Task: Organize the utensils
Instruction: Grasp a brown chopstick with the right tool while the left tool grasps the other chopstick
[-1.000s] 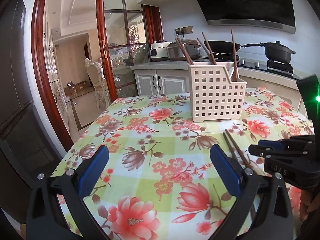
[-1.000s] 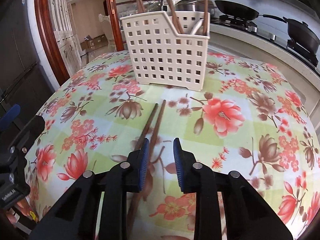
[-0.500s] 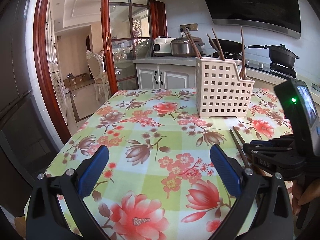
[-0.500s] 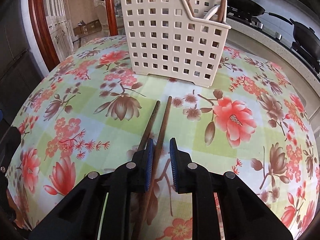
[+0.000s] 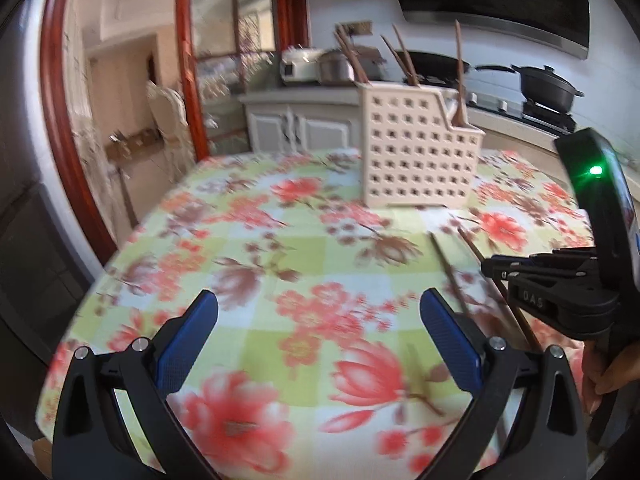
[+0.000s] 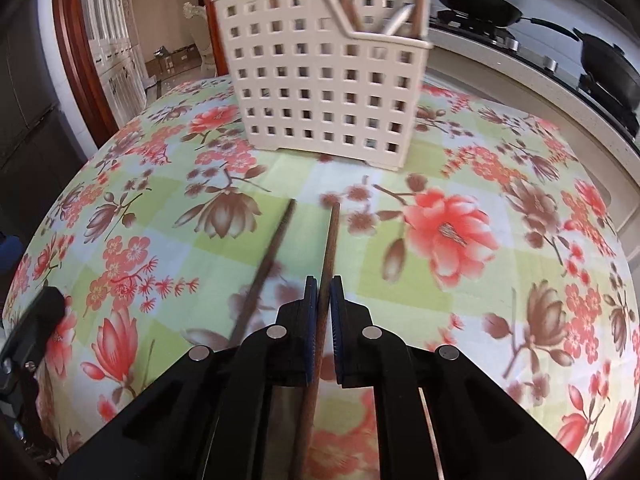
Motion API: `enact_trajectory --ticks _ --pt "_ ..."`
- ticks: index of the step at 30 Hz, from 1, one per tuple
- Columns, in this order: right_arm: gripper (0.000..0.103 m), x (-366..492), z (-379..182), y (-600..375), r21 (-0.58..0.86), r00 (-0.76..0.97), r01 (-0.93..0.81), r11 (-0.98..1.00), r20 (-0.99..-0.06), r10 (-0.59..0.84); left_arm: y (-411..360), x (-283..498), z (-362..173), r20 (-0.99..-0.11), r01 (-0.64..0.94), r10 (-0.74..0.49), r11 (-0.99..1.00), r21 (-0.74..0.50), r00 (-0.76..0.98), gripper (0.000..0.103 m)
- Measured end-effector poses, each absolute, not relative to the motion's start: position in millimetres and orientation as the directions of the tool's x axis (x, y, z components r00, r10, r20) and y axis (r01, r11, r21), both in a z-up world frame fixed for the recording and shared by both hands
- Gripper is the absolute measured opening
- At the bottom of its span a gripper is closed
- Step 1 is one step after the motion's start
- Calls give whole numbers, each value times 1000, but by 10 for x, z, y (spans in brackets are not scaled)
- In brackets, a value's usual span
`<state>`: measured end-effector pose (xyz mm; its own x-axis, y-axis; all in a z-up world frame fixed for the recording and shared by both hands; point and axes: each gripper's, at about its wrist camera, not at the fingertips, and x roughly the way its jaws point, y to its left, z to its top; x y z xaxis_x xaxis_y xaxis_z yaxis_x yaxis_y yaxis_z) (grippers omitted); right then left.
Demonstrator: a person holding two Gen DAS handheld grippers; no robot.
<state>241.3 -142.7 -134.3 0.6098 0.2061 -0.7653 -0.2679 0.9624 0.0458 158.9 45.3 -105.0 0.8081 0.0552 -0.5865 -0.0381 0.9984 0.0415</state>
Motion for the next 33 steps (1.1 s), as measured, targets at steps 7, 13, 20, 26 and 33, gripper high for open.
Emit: enact_trajectory --ticks 7,13,20,26,33 --pt "8 2305 -1258 -1882 112 638 -220 969 -735 230 51 1948 -1123 -679 58 -21 998 33 734 97" --pt "8 2214 -1252 -2079 144 648 -219 965 -718 254 -275 2288 -1260 -751 118 -79 993 -2 656 71" --pt "8 2170 -1244 -2243 182 655 -220 958 -700 284 -427 2510 -1431 -796 122 -73 993 1 602 34" --pt "8 2168 -1280 -2322 205 652 -213 955 -699 295 -475 2518 -1444 -788 137 -58 990 33 613 16" --pt "8 2165 -1290 -2311 203 651 -212 956 -700 294 -578 2484 -1458 -777 174 -41 981 89 628 7"
